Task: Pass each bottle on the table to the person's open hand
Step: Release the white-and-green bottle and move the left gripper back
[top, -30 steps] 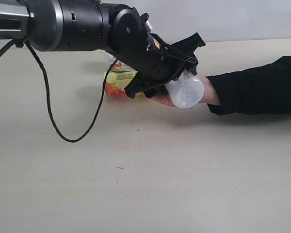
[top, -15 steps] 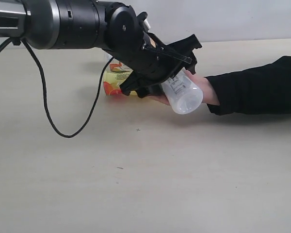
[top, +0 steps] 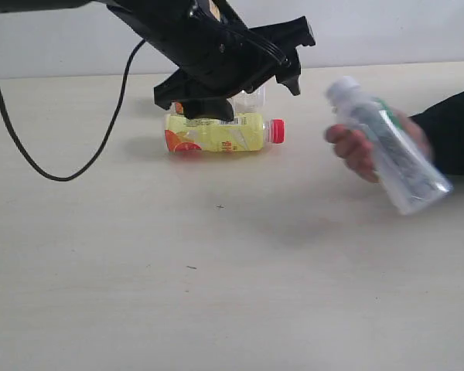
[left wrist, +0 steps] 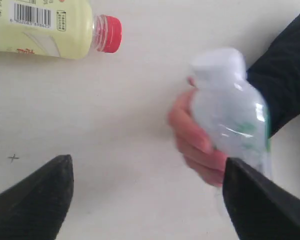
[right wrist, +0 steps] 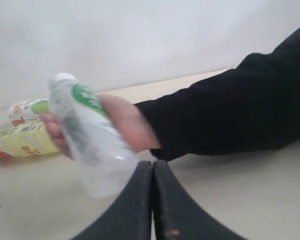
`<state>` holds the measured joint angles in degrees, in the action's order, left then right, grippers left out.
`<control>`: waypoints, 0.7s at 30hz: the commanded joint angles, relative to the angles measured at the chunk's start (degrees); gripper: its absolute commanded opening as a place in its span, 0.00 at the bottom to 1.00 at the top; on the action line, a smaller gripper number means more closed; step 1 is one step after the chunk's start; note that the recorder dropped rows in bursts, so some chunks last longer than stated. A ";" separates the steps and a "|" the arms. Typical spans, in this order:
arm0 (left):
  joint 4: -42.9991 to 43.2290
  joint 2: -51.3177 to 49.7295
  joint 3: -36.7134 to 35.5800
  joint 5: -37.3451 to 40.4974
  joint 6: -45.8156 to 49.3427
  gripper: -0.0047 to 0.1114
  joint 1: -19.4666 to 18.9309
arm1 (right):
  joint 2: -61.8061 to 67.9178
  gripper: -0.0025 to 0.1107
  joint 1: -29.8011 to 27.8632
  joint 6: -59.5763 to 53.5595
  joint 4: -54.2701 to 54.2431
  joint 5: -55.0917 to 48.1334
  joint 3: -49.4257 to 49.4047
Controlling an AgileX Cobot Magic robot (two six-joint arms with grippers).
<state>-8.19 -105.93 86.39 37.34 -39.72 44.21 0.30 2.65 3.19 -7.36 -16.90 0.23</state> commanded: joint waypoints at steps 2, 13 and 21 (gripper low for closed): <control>0.54 7.55 0.42 6.45 8.13 0.72 -0.24 | -0.30 0.02 -0.02 -0.13 0.23 0.48 -0.23; 0.54 16.02 0.42 17.84 26.51 0.72 -0.24 | -0.30 0.02 -0.02 -0.13 0.23 0.48 -0.23; 8.19 15.35 0.42 16.67 47.91 0.57 -0.24 | -0.30 0.02 -0.02 -0.13 0.23 0.48 -0.23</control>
<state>-4.06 -90.31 86.47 55.13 2.81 44.21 0.30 2.65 3.19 -7.36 -16.90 0.23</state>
